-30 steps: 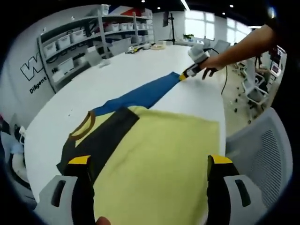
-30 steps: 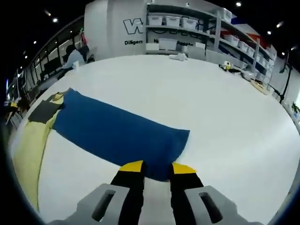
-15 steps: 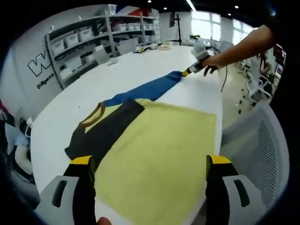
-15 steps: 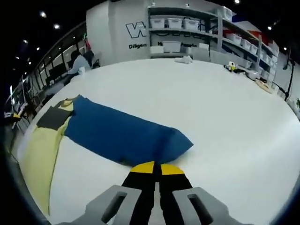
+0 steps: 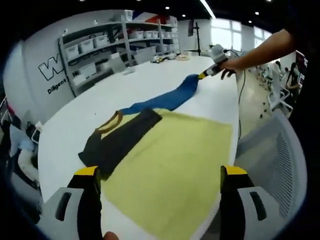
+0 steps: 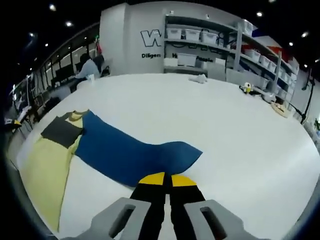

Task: Fold the garment on the visible template until the final outline fits inside the template.

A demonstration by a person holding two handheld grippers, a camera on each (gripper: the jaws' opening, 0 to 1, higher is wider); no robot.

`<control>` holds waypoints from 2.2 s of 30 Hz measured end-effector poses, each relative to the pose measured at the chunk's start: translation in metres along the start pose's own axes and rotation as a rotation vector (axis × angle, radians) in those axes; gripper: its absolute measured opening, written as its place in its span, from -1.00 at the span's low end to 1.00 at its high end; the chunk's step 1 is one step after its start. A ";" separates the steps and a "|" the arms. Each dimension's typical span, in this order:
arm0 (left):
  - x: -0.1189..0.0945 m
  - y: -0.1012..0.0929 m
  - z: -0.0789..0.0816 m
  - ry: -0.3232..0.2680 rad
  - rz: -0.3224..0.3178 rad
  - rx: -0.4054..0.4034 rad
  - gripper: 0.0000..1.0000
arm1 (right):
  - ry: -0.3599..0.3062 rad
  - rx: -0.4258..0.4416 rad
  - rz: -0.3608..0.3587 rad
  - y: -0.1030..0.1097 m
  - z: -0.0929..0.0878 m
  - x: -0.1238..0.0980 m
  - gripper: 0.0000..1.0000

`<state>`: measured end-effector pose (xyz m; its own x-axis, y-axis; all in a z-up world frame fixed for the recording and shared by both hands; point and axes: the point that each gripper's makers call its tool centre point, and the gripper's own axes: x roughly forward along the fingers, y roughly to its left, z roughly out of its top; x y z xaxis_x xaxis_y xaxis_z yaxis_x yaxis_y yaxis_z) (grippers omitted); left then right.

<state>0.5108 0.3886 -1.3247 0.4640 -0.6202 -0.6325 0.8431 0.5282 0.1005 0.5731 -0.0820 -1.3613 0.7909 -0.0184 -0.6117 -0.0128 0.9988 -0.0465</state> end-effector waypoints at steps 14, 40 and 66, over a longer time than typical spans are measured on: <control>-0.014 0.016 -0.012 -0.046 0.024 -0.040 0.91 | -0.045 -0.087 0.005 0.024 0.058 -0.013 -1.00; -0.031 0.032 -0.025 -0.126 0.025 -0.104 0.87 | -0.295 -0.174 0.077 0.107 0.225 -0.049 -1.00; -0.052 0.049 -0.055 -0.139 0.024 -0.100 0.88 | -0.291 -0.292 0.214 0.250 0.230 -0.028 -1.00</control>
<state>0.5129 0.4792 -1.3292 0.5230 -0.6773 -0.5174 0.8033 0.5946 0.0336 0.6888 0.1781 -1.1744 0.8899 0.2414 -0.3870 -0.3329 0.9238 -0.1893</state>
